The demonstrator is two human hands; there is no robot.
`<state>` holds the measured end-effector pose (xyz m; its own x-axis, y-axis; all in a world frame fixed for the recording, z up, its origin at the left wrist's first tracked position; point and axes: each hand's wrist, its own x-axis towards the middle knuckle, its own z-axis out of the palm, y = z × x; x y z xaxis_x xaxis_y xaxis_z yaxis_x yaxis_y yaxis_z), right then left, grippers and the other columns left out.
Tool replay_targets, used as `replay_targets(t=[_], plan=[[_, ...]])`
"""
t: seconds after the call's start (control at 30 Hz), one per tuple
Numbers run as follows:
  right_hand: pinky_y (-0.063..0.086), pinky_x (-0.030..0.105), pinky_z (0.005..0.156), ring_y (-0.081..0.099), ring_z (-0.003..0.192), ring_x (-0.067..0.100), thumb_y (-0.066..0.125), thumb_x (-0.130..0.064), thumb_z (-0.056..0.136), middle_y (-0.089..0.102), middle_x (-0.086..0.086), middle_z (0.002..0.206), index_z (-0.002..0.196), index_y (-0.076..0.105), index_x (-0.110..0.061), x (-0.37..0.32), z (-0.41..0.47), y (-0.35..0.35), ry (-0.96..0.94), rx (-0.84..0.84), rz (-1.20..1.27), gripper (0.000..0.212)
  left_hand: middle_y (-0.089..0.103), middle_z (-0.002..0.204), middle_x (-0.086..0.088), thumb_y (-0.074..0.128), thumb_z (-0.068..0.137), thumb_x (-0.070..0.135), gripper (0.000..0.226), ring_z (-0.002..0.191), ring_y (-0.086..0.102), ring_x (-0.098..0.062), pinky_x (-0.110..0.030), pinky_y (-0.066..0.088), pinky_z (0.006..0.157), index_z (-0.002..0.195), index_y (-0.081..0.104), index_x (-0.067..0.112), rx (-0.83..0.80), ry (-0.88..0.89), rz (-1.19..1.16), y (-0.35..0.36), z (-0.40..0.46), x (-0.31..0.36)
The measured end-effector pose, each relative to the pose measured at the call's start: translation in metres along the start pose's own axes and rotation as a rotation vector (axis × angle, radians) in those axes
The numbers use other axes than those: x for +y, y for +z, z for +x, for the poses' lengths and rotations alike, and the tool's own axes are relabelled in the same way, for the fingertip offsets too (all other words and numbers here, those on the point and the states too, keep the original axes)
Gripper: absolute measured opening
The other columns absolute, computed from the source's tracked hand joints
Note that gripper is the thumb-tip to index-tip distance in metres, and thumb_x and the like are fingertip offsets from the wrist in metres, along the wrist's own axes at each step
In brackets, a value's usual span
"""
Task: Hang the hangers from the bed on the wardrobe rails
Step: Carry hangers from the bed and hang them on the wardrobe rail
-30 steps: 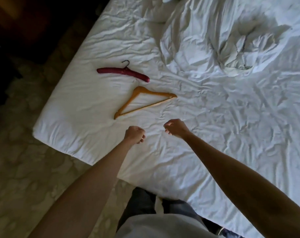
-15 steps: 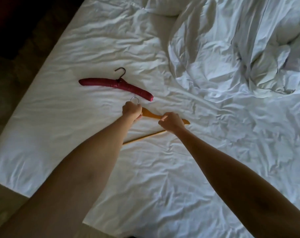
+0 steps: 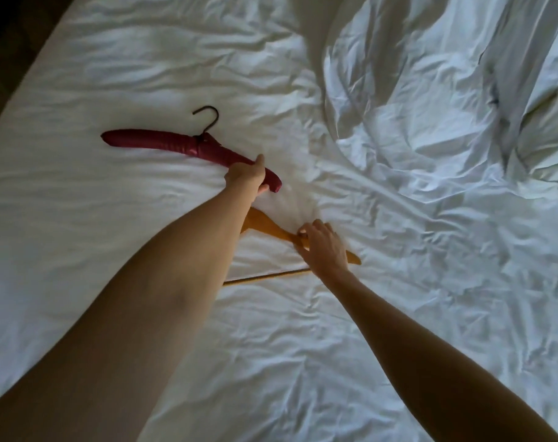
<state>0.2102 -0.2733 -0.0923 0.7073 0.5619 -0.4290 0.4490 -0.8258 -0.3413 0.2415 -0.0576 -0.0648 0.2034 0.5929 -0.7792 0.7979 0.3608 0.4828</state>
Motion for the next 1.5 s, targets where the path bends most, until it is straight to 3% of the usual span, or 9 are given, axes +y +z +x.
replay_targets(t=[0.13, 0.23, 0.33, 0.5, 0.63, 0.87, 0.97, 1.13, 1.5], plan=[[0.045, 0.03, 0.07, 0.063, 0.094, 0.023, 0.073, -0.028, 0.086, 0.063, 0.001, 0.104, 0.106, 0.068, -0.017, 0.005, -0.016, 0.002, 0.053, -0.109, 0.012, 0.024, 0.062, 0.115, -0.01, 0.063, 0.099, 0.027, 0.051, 0.06, 0.065, -0.014, -0.031, 0.063, 0.077, 0.14, 0.047, 0.0, 0.018, -0.02, -0.055, 0.004, 0.0, 0.0], [0.039, 0.027, 0.065, 0.064, 0.085, 0.022, 0.074, -0.023, 0.081, 0.064, -0.001, 0.094, 0.096, 0.07, -0.016, 0.011, -0.041, 0.004, 0.118, -0.181, 0.047, 0.018, 0.062, 0.103, -0.004, 0.064, 0.096, 0.035, 0.052, 0.071, 0.073, -0.019, -0.033, 0.063, 0.079, 0.133, 0.054, 0.0, 0.043, 0.036, -0.026, -0.008, -0.011, -0.005], [0.041, 0.026, 0.062, 0.066, 0.075, 0.02, 0.071, -0.02, 0.079, 0.068, -0.003, 0.082, 0.089, 0.072, -0.017, 0.014, -0.075, 0.003, 0.227, -0.198, 0.172, 0.01, 0.072, 0.109, -0.012, 0.064, 0.088, 0.046, 0.056, 0.088, 0.074, -0.025, -0.039, 0.062, 0.085, 0.123, 0.062, 0.002, 0.094, 0.089, 0.026, -0.034, -0.03, -0.012], [0.042, 0.027, 0.052, 0.061, 0.062, 0.014, 0.065, -0.023, 0.083, 0.065, -0.007, 0.069, 0.075, 0.068, -0.02, 0.002, -0.144, -0.02, 0.411, -0.111, 0.25, 0.009, 0.07, 0.117, -0.012, 0.066, 0.088, 0.045, 0.058, 0.105, 0.069, -0.029, -0.036, 0.056, 0.091, 0.126, 0.063, 0.002, 0.14, 0.059, 0.078, -0.091, -0.084, -0.054], [0.046, 0.027, 0.052, 0.06, 0.059, 0.008, 0.069, -0.018, 0.086, 0.064, -0.008, 0.067, 0.081, 0.069, -0.019, -0.025, -0.209, -0.045, 0.481, 0.038, 0.366, 0.004, 0.072, 0.112, -0.012, 0.069, 0.083, 0.043, 0.055, 0.102, 0.069, -0.03, -0.037, 0.056, 0.09, 0.119, 0.066, 0.002, 0.05, 0.03, 0.085, -0.137, -0.139, -0.102], [0.04, 0.021, 0.047, 0.051, 0.052, 0.01, 0.073, -0.018, 0.087, 0.058, -0.005, 0.064, 0.079, 0.057, -0.02, -0.093, -0.299, -0.087, 0.325, -0.019, 0.625, 0.018, 0.07, 0.068, -0.005, 0.061, 0.085, 0.023, 0.022, 0.07, 0.064, -0.023, -0.029, 0.047, 0.068, 0.09, 0.069, 0.003, -0.148, -0.042, -0.174, -0.191, -0.243, -0.165], [0.039, 0.022, 0.045, 0.048, 0.048, 0.01, 0.072, -0.018, 0.088, 0.055, -0.001, 0.061, 0.085, 0.062, -0.013, -0.12, -0.337, -0.095, 0.299, -0.092, 0.717, 0.011, 0.067, 0.068, -0.01, 0.064, 0.085, 0.023, 0.021, 0.065, 0.062, -0.024, -0.03, 0.047, 0.064, 0.087, 0.066, 0.002, -0.197, -0.02, -0.208, -0.21, -0.29, -0.195], [0.047, 0.025, 0.051, 0.052, 0.05, 0.012, 0.068, -0.018, 0.091, 0.057, 0.0, 0.058, 0.091, 0.07, -0.008, -0.146, -0.406, -0.103, 0.221, -0.094, 0.9, 0.01, 0.068, 0.071, -0.01, 0.066, 0.092, 0.048, 0.043, 0.059, 0.066, -0.021, -0.029, 0.047, 0.058, 0.099, 0.065, 0.006, -0.18, 0.08, -0.185, -0.233, -0.361, -0.243], [0.044, 0.021, 0.052, 0.05, 0.051, 0.01, 0.062, -0.016, 0.093, 0.055, -0.002, 0.057, 0.093, 0.068, -0.008, -0.175, -0.529, -0.097, -0.071, -0.182, 0.925, 0.011, 0.072, 0.086, -0.007, 0.079, 0.084, 0.023, 0.029, 0.065, 0.063, -0.019, -0.033, 0.051, 0.069, 0.102, 0.07, 0.001, -0.04, 0.066, -0.721, -0.272, -0.483, -0.385]])
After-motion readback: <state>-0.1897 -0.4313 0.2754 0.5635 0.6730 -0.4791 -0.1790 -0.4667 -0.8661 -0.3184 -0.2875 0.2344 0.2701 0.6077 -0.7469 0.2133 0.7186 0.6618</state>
